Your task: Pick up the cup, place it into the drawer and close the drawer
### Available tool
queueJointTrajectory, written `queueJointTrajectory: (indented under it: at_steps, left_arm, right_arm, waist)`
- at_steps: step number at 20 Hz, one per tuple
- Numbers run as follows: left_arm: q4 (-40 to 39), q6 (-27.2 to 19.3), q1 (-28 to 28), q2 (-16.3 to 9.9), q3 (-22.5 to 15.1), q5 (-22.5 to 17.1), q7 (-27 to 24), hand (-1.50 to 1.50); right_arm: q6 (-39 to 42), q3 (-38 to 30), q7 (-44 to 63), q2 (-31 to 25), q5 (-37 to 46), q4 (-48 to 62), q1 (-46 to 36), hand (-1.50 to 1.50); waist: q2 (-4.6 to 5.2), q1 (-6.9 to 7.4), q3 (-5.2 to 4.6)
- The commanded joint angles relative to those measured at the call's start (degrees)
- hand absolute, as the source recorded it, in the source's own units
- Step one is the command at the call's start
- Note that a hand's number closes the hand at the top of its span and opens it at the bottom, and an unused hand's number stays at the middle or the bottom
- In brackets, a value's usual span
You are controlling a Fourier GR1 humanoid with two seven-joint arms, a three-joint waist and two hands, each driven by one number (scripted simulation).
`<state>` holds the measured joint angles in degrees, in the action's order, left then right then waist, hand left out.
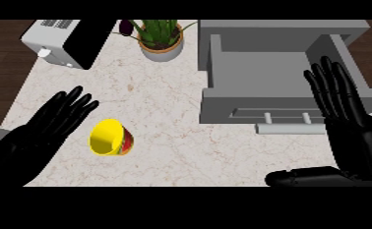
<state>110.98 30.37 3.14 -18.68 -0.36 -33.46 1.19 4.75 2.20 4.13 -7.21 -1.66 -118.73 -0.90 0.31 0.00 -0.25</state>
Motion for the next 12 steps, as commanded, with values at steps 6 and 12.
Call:
queueJointTrajectory:
  at_steps: [6, 12]
  left_arm:
    - [-23.85, 13.45, -9.65, -4.93, 5.83, -4.3, -1.03, -1.5]
    - [-34.87, 17.05, -11.81, -0.29, 5.85, 9.81, -9.84, -1.5]
  right_arm:
    - [1.86, -2.52, -0.44, -0.45, -1.83, 10.37, -8.98, -1.5]
    - [2.22, -4.2, 1.92, -1.39, -2.2, 11.19, -12.28, -1.5]
  waist:
    - [-0.11, -0.12, 0.22]
    - [-0.2, -0.18, 0.21]
